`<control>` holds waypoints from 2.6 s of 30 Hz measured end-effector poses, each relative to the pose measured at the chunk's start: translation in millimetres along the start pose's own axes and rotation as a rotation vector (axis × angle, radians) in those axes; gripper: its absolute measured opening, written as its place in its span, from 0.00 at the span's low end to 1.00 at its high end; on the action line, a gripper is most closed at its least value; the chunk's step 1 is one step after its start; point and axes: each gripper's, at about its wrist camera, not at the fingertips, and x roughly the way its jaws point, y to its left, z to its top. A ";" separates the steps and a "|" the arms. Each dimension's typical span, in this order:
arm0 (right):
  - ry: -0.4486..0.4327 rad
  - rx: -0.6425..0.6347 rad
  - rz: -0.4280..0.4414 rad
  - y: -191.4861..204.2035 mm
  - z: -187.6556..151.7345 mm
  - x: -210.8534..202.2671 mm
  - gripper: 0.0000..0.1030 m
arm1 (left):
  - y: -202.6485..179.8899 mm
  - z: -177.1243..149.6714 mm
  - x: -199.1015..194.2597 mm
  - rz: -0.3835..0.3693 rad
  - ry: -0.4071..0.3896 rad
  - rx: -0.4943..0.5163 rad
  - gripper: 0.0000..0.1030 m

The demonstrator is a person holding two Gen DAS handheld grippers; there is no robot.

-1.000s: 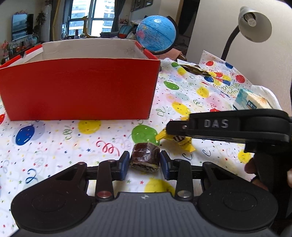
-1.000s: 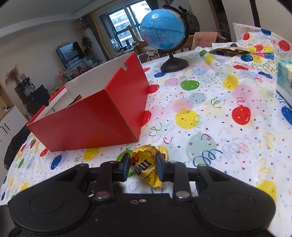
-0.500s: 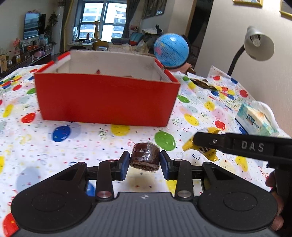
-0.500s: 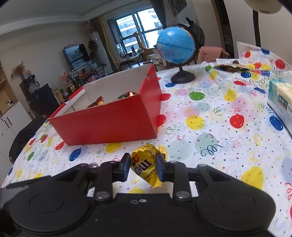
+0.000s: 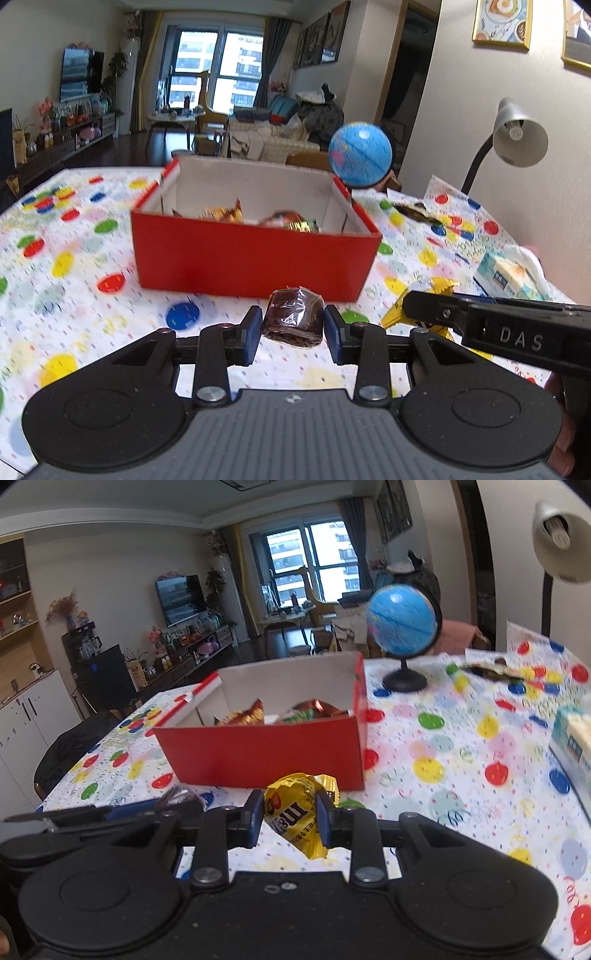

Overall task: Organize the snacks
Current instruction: 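Lift both snacks and carry them over the red box, then lower both snacks into the red box and open both grippers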

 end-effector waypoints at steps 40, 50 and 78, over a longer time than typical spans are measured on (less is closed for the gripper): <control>-0.034 -0.118 -0.060 12.1 89.0 102.7 0.27 | 50.4 127.4 98.4 0.163 0.011 0.115 0.34; 0.016 -0.092 -0.092 0.5 92.0 147.1 0.27 | 60.9 127.3 145.9 0.215 0.068 0.119 0.34; 0.094 -0.119 -0.111 0.5 82.9 186.6 0.40 | 72.8 114.0 188.9 0.248 0.183 0.099 0.52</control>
